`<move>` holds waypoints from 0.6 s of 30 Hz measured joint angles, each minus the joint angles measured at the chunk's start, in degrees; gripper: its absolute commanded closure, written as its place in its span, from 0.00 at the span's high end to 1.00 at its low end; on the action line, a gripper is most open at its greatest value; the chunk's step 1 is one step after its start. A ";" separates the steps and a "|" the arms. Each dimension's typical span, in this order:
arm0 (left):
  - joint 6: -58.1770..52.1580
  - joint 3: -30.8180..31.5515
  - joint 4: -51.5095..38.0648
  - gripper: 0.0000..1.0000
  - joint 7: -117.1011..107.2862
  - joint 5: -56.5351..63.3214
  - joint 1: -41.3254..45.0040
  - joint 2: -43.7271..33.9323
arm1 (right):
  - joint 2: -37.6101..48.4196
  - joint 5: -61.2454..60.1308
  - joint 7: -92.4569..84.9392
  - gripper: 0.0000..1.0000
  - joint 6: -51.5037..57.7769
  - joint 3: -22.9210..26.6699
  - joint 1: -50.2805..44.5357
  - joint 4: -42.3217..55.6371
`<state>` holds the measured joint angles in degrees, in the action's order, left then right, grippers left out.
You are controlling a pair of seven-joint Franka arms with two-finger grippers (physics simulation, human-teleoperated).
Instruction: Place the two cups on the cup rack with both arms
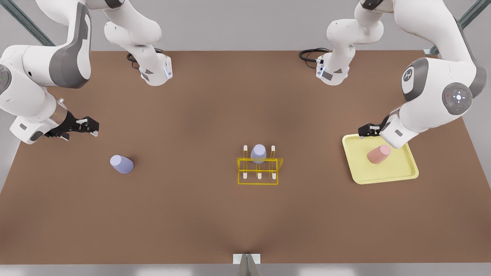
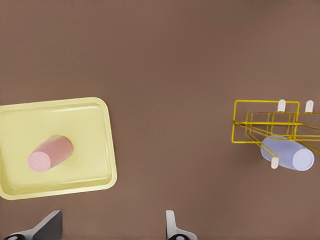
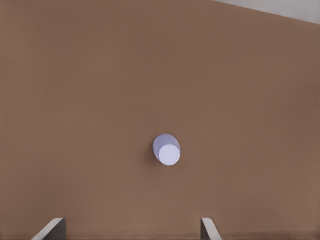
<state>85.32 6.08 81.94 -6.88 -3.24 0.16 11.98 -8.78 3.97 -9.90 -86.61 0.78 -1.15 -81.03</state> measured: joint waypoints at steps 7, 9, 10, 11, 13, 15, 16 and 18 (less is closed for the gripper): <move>6.05 -7.95 1.61 1.00 2.29 -0.16 -5.99 9.08 | -7.01 0.72 0.50 1.00 -7.44 -0.11 0.15 -10.30; 9.94 -8.81 5.08 1.00 3.41 -0.22 -7.41 10.02 | -10.43 0.69 0.66 1.00 -13.27 -0.08 1.25 -12.44; 12.10 -9.14 7.50 1.00 3.93 -0.24 -7.72 10.16 | -11.81 0.61 0.73 1.00 -16.11 -0.10 1.51 -13.19; 14.15 -9.33 9.98 1.00 4.42 -0.26 -7.75 10.14 | -12.70 0.56 0.78 1.00 -18.88 -0.10 1.68 -14.25; 18.33 -10.53 16.09 1.00 5.32 -0.24 -7.49 9.07 | -14.45 -0.02 0.83 1.00 -23.90 -0.15 2.26 -16.50; 22.63 -12.12 21.81 1.00 6.14 -0.12 -7.43 7.34 | -15.51 -0.72 0.80 1.00 -28.39 -0.16 2.65 -19.09; 24.41 -12.72 23.07 1.00 6.51 -0.01 -7.49 7.02 | -16.11 -0.99 0.69 1.00 -30.39 -0.20 3.08 -20.20; 27.21 -13.46 25.26 1.00 7.22 0.15 -7.67 6.89 | -16.66 -1.90 0.27 1.00 -33.53 -0.24 4.26 -22.17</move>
<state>112.53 -7.38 107.20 0.34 -3.09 -7.51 18.87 -25.43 2.07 -9.63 -120.13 0.54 3.11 -103.19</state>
